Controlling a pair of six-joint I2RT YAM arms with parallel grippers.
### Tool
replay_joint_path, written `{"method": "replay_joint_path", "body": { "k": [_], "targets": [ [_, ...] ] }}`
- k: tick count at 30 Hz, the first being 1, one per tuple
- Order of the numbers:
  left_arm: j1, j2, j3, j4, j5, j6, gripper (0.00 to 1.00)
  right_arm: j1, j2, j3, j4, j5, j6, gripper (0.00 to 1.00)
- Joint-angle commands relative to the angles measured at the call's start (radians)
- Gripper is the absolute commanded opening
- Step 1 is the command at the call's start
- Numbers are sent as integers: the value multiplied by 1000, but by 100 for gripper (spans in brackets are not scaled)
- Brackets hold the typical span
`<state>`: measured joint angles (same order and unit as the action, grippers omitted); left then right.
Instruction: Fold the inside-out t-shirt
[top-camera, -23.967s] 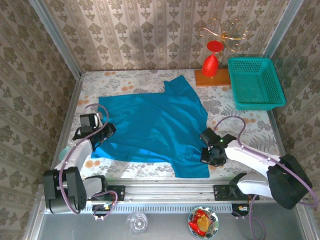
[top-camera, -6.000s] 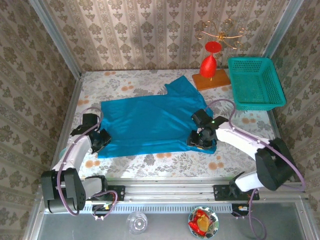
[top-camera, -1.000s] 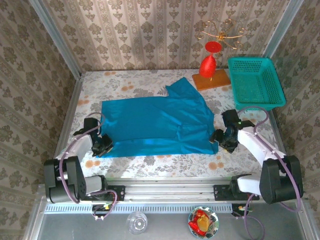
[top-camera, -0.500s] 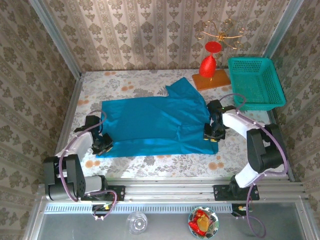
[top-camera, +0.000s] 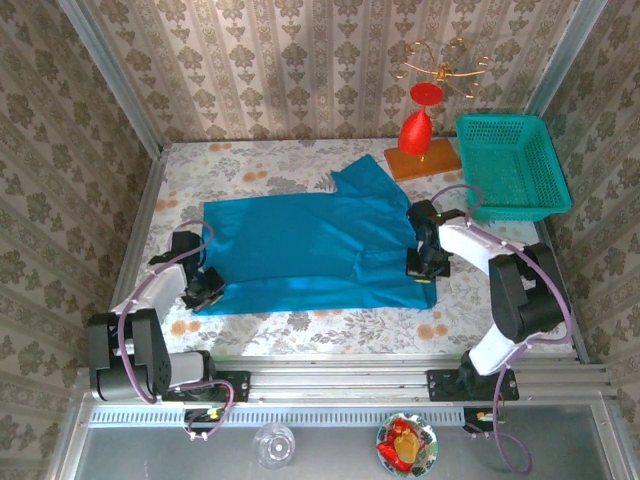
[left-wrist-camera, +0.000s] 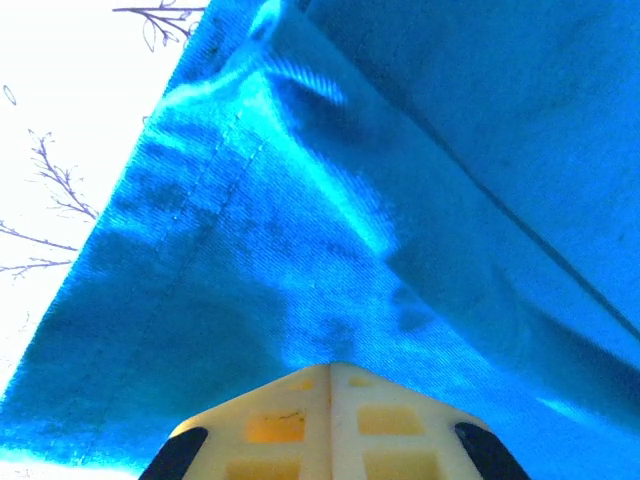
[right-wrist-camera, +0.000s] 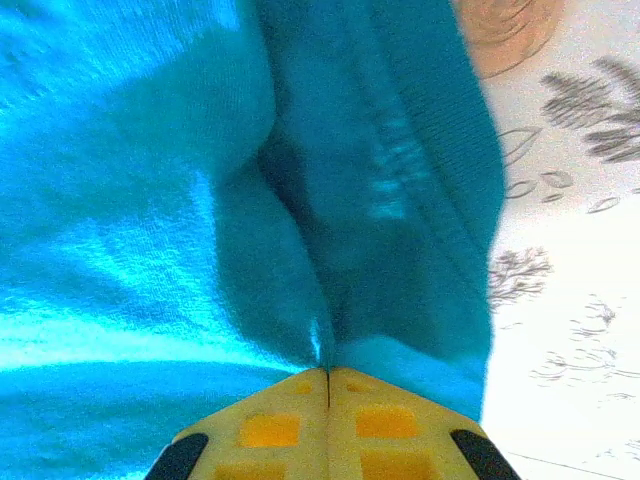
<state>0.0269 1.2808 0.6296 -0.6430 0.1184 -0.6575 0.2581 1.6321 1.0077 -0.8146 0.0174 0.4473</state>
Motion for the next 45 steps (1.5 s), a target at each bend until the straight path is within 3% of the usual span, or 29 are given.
{"method": "replay_joint_path", "body": {
  "k": [1, 8, 13, 16, 19, 24, 27, 33, 36, 45],
  "targets": [
    [-2, -11, -19, -13, -32, 2, 8, -1, -21, 48, -48, 110, -9, 0],
    [-2, -1, -25, -12, -36, 2, 8, -3, 89, 104, -27, 172, -36, 0],
    [-2, -18, -18, -20, -37, 2, 8, 11, 102, 153, -102, 257, -25, 28],
    [-1, -21, -8, -27, -39, 8, 8, 45, 42, 183, -156, 264, -13, 39],
    [-2, -20, -5, -22, -42, 14, 7, 66, -28, 174, -161, 164, 16, 43],
    [-2, 0, 21, -3, -15, 22, 2, 79, -65, 54, 5, -178, 59, 58],
    [-7, 11, 54, -6, -3, 19, 1, 63, -45, -8, 78, -232, 80, 66],
    [-16, 26, 70, -8, -21, 13, 1, -59, -39, -158, 180, -327, 128, 66],
    [-16, 44, 47, -7, -12, -6, 9, -122, -89, -242, 197, -327, 174, 65],
    [-78, -67, -111, -6, -18, -137, 12, -194, -318, -402, 93, -155, 318, 64]
  ]
}}
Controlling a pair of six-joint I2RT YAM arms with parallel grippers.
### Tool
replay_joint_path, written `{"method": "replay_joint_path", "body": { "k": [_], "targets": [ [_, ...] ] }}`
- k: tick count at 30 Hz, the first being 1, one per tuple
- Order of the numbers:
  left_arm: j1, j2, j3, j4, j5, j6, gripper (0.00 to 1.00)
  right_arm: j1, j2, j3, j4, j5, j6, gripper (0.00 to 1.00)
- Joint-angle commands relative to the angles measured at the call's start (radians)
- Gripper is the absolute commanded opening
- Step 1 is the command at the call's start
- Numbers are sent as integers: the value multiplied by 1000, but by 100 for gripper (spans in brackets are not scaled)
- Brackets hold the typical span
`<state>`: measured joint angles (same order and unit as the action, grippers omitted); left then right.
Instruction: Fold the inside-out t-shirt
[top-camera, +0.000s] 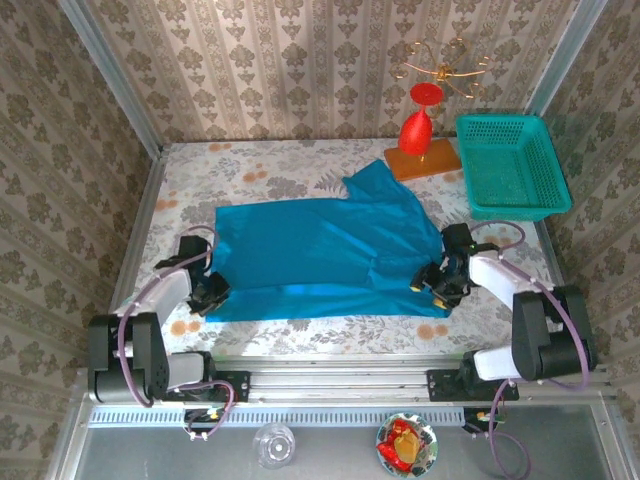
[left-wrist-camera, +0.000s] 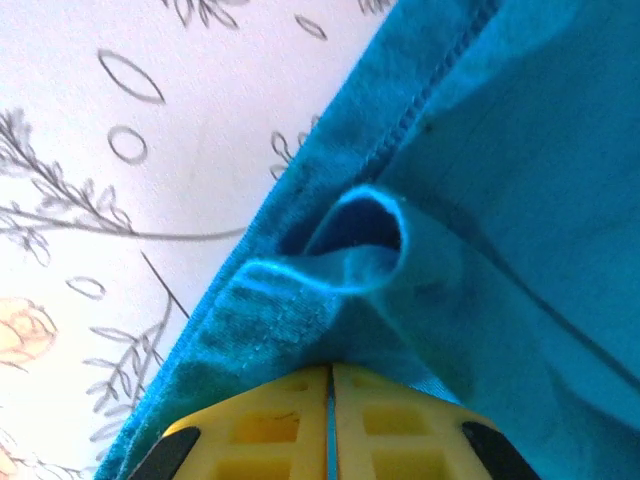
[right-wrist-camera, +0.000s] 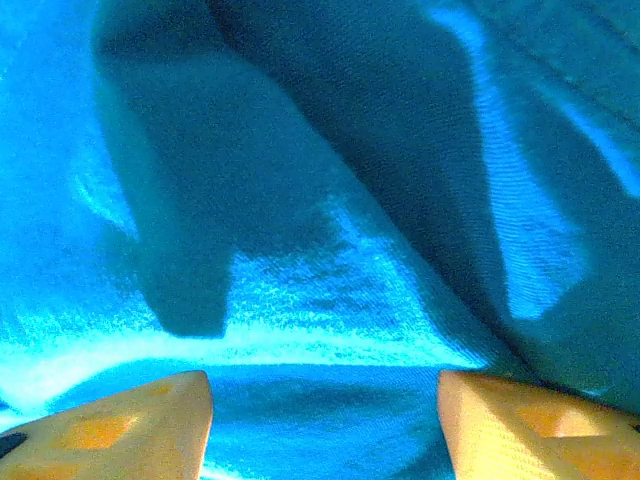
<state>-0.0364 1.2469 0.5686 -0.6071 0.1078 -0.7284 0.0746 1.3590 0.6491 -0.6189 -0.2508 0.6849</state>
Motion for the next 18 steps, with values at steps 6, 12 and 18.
{"method": "replay_joint_path", "body": {
  "k": [6, 12, 18],
  "targets": [
    [-62, -98, -63, -57, 5, -90, 12, -19, -166, -85, -168, 159, 150, 63],
    [-118, -98, 65, -82, -13, -29, 10, 8, -243, -4, -127, 57, 97, 59],
    [-125, 75, 138, -42, -28, 42, 4, 17, -53, 109, 24, -159, -22, 59]
  ]
}}
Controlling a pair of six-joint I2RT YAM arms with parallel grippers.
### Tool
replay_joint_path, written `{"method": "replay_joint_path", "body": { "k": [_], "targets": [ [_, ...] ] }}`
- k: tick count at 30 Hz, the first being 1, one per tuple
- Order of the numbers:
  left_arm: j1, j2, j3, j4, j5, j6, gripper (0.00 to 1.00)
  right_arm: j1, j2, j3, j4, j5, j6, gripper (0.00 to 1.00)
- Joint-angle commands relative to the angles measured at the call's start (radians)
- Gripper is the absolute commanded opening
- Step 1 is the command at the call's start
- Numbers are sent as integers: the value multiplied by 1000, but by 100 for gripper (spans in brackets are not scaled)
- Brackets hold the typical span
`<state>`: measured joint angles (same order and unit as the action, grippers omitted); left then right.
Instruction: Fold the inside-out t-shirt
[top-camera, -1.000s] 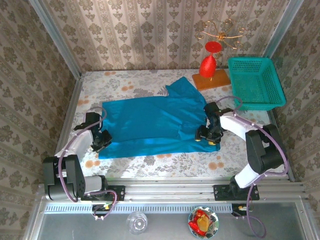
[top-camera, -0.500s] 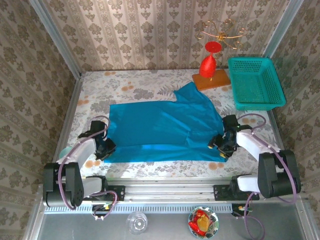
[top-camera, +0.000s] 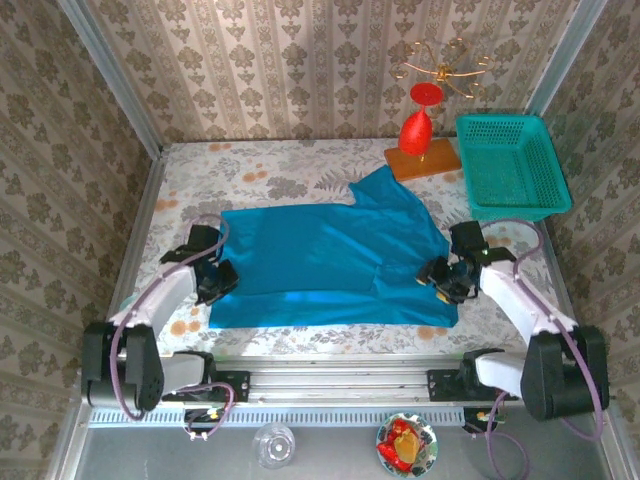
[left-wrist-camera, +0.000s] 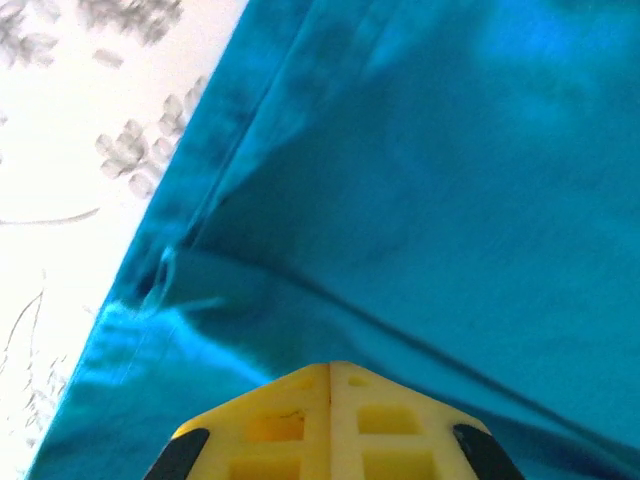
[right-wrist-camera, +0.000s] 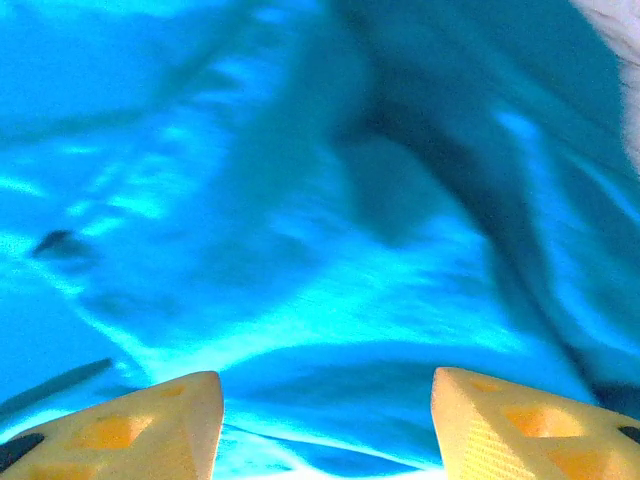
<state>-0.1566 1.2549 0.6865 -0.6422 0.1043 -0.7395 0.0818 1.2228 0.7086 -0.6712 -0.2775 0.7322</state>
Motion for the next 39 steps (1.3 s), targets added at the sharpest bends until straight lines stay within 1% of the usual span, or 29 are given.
{"method": "replay_joint_path", "body": {
  "k": [1, 2, 3, 4, 5, 6, 7, 9, 10, 15, 19, 22, 26, 28, 30, 32, 33, 35, 37, 39],
  "targets": [
    [-2, 99, 24, 5, -27, 59, 3, 10, 131, 71, 98, -161, -85, 59],
    [3, 125, 21, 20, -27, 61, 3, 10, 161, 83, 125, -181, -92, 59],
    [8, 146, 17, 30, -29, 60, 3, 10, 224, 93, 163, -198, -94, 59],
    [15, 158, 12, 39, -33, 57, 3, 10, 268, 100, 182, -191, -90, 59],
    [19, 164, 5, 52, -37, 56, 3, 10, 300, 105, 181, -165, -82, 59],
    [28, 168, -4, 60, -57, 51, 4, 9, 334, 111, 166, -111, -72, 59],
    [40, 171, -15, 61, -83, 44, 4, 5, 353, 112, 150, -66, -62, 58],
    [76, 179, -34, 62, -92, 44, 4, -7, 377, 103, 110, 13, -32, 57],
    [96, 180, -43, 57, -90, 48, 5, -14, 377, 88, 110, 19, -20, 57],
    [138, 130, -81, 33, -100, 55, 6, -12, 268, -11, 110, 38, 57, 57],
    [162, 98, -112, 36, -56, 42, 7, -2, 177, -86, 104, 30, 101, 57],
    [162, 59, -113, 38, -48, 34, 7, 9, 96, -113, 88, 22, 117, 57],
    [163, 18, -38, -1, -60, 63, 7, 12, 40, -60, 42, 19, 82, 57],
    [162, 12, 15, -14, -79, 98, 8, 12, 33, -15, 40, 29, 26, 57],
    [162, 22, 62, -28, -79, 138, 8, 12, 59, 30, 45, 7, -38, 57],
    [161, 40, 109, -38, -44, 182, 8, 12, 110, 70, 55, -54, -89, 57],
    [159, 49, 126, -35, -10, 206, 9, 13, 145, 92, 48, -77, -112, 57],
    [142, 67, 144, -14, 57, 239, 10, 19, 216, 127, 36, -96, -146, 56],
    [105, 81, 158, 22, 143, 273, 12, 34, 261, 150, 48, -135, -168, 53],
    [47, 89, 169, 70, 206, 281, 15, 62, 285, 181, 34, -113, -179, 52]
  ]
}}
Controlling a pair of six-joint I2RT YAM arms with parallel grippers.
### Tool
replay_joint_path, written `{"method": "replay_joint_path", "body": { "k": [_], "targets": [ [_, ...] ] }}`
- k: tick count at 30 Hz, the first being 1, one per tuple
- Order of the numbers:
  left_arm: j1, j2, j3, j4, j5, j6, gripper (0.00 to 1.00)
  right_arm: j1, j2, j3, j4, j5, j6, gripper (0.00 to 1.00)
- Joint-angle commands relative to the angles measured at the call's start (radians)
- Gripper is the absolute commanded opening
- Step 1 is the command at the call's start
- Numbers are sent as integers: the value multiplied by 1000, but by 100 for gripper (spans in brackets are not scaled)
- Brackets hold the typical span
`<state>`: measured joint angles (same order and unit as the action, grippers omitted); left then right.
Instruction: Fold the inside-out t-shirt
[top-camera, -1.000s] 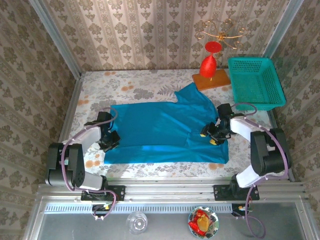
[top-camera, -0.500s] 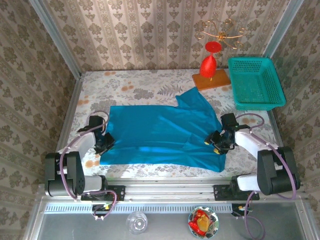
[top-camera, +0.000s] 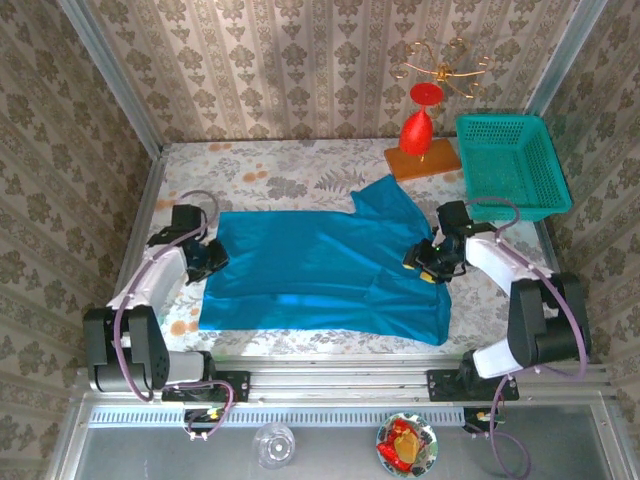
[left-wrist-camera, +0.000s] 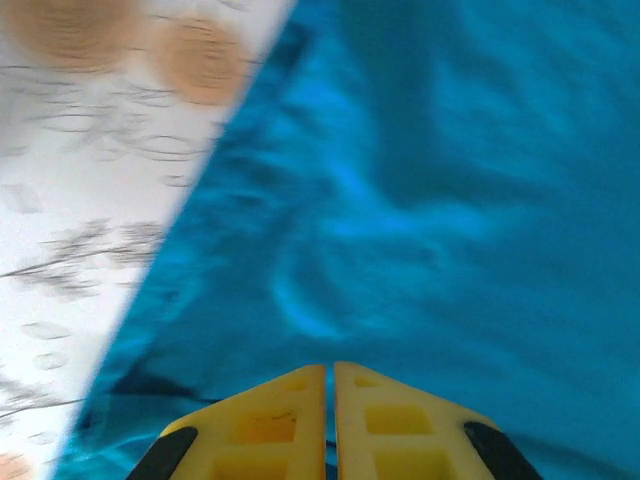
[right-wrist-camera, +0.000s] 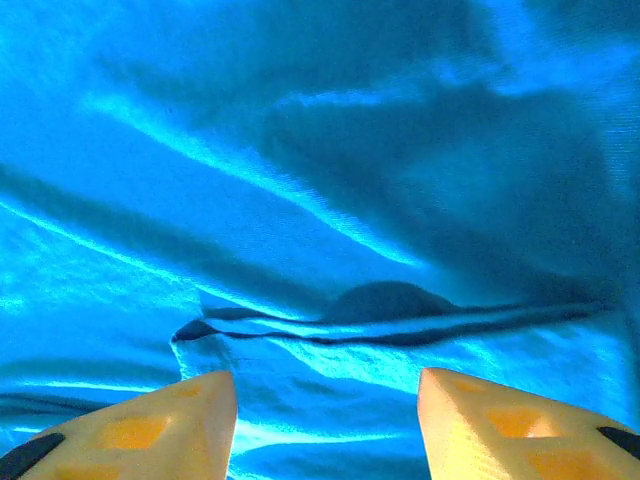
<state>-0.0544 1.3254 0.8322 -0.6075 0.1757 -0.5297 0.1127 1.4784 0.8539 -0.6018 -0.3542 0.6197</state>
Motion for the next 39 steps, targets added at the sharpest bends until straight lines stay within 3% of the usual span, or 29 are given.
{"method": "replay_joint_path", "body": {
  "k": [1, 4, 10, 18, 25, 33, 39],
  "targets": [
    [-94, 25, 28, 68, 162, 66, 18, 48, 40, 55, -57, 1, -78, 52],
    [-229, 68, 67, 147, 189, 31, 22, 64, 53, 88, -128, 133, -90, 51],
    [-494, 257, 203, 239, 202, -14, 25, 42, -11, 54, -165, 246, -90, 50],
    [-691, 512, 430, 285, 247, -33, 26, -6, -55, -3, -186, 327, -128, 48],
    [-783, 675, 586, 276, 316, -19, 29, -15, -2, -28, -142, 258, -162, 45],
    [-809, 788, 637, 290, 367, 1, 29, -15, 46, -21, -117, 239, -180, 39],
    [-812, 799, 632, 356, 411, -37, 21, -16, 79, 0, -118, 234, -194, 34]
  ]
}}
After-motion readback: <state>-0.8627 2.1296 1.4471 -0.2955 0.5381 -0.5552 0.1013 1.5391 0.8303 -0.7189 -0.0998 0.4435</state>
